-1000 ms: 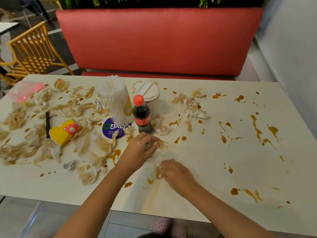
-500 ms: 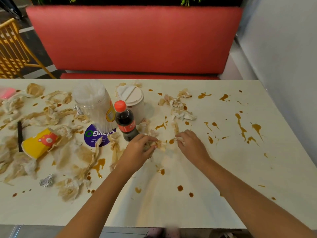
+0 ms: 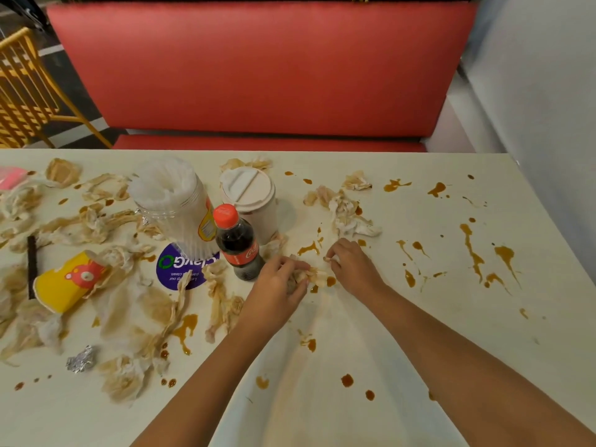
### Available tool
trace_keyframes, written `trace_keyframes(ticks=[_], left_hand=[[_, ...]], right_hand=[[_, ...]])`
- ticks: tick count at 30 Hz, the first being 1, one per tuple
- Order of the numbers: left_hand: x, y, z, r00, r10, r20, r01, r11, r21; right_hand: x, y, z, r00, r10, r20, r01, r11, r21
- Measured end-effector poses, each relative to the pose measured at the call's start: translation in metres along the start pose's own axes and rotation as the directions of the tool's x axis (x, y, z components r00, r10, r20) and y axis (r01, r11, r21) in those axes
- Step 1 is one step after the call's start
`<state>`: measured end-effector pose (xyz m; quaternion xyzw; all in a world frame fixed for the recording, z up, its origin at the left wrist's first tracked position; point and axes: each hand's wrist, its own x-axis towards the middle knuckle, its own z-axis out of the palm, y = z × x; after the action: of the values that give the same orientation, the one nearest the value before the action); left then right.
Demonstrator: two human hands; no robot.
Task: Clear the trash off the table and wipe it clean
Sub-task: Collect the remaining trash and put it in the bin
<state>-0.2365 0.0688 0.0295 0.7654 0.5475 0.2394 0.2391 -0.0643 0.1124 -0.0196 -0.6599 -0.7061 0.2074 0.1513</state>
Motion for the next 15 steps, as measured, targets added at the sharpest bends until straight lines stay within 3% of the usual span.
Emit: trace_keyframes(ticks=[5, 10, 15], left_hand=[[0.020, 0.000, 0.005, 0.996, -0.085, -0.030, 0.086, 0.996, 0.016], [0.041, -0.001, 0.016, 0.972, -0.233, 0.022, 0.232, 0.973, 0.013], [0.045, -0.006, 0.029, 0.887, -0.381, 0.262, 0.271, 0.887, 0.374]], right_hand=[[-0.014, 0.013, -0.008, 1.000, 0.002, -0.028, 0.000, 0.999, 0.050], [-0.027, 0.019, -0.028, 0.986, 0.114, -0.118, -0.086, 0.972, 0.221], [-0.034, 0.012, -0.058, 0.953, 0.084, -0.291, 0.002, 0.959, 0.284]])
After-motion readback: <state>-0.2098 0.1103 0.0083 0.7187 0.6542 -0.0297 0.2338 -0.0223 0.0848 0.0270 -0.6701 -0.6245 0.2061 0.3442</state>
